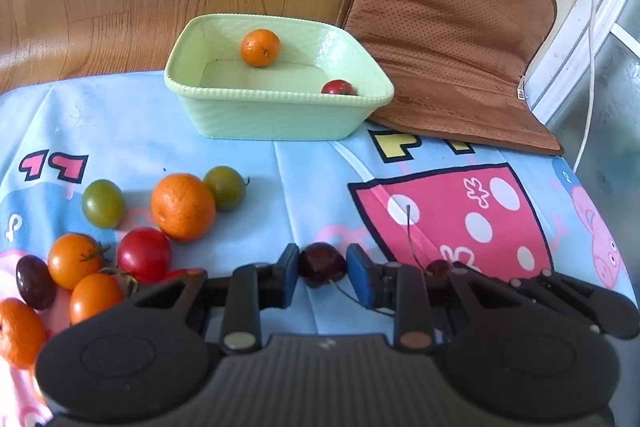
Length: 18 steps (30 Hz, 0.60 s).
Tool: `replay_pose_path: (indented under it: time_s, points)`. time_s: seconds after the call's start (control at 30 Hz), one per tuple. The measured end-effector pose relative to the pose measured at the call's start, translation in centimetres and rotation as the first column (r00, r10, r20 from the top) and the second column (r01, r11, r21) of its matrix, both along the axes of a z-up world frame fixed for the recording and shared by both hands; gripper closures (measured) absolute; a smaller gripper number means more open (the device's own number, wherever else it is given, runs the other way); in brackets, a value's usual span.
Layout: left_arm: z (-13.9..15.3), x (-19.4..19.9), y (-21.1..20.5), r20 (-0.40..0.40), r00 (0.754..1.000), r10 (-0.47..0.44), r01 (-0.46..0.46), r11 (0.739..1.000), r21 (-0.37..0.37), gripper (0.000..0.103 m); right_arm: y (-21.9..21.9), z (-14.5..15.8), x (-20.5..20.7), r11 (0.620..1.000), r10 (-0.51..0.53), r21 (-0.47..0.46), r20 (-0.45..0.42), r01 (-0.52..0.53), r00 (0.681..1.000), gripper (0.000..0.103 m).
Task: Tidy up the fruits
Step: 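Grasp a dark red cherry with the left tool while the right tool grasps another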
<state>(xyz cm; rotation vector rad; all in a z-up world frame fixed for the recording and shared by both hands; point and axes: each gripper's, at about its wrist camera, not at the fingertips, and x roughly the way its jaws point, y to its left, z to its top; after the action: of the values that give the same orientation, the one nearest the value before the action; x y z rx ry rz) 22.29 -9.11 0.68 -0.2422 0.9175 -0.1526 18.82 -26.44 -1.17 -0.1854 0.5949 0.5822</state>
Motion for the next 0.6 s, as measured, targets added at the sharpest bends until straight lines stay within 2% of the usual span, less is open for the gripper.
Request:
replay_pose_path:
  time_s: [0.13, 0.23, 0.37, 0.43, 0.5, 0.57, 0.6]
  points:
    - [0.1, -0.8, 0.2, -0.007, 1.0, -0.003, 0.002, 0.998, -0.059, 0.076, -0.5, 0.2, -1.1, 1.0, -0.018, -0.006, 0.028, 0.018, 0.999, 0.073]
    - [0.2, -2.0, -0.2, -0.005, 1.0, -0.026, 0.025, 0.997, -0.075, 0.076, -1.1, 0.2, -2.2, 1.0, -0.02, -0.016, 0.037, 0.021, 0.999, 0.073]
    - [0.3, -3.4, -0.9, 0.018, 0.999, -0.036, 0.037, 0.999, -0.038, 0.075, -1.7, 0.1, -3.0, 1.0, -0.022, -0.02, 0.04, 0.023, 0.999, 0.072]
    - [0.3, -3.6, -1.2, 0.031, 0.999, -0.042, 0.043, 0.999, -0.02, 0.069, -1.8, 0.1, -3.0, 0.999, -0.031, -0.013, 0.037, 0.031, 0.999, 0.07]
    - [0.4, -4.0, -1.3, 0.035, 0.998, -0.044, 0.045, 0.999, -0.025, 0.059, -1.8, 0.1, -3.0, 0.999, -0.035, -0.016, 0.035, 0.036, 0.999, 0.061]
    - [0.3, -4.6, -1.6, 0.045, 0.998, -0.04, 0.041, 0.999, -0.021, 0.061, -1.8, 0.1, -3.3, 1.0, -0.025, -0.013, 0.042, 0.026, 0.999, 0.06]
    - [0.3, -4.8, -1.7, 0.054, 0.998, -0.038, 0.038, 0.999, -0.013, 0.067, -1.8, 0.1, -3.3, 1.0, -0.016, -0.012, 0.04, 0.017, 0.999, 0.063]
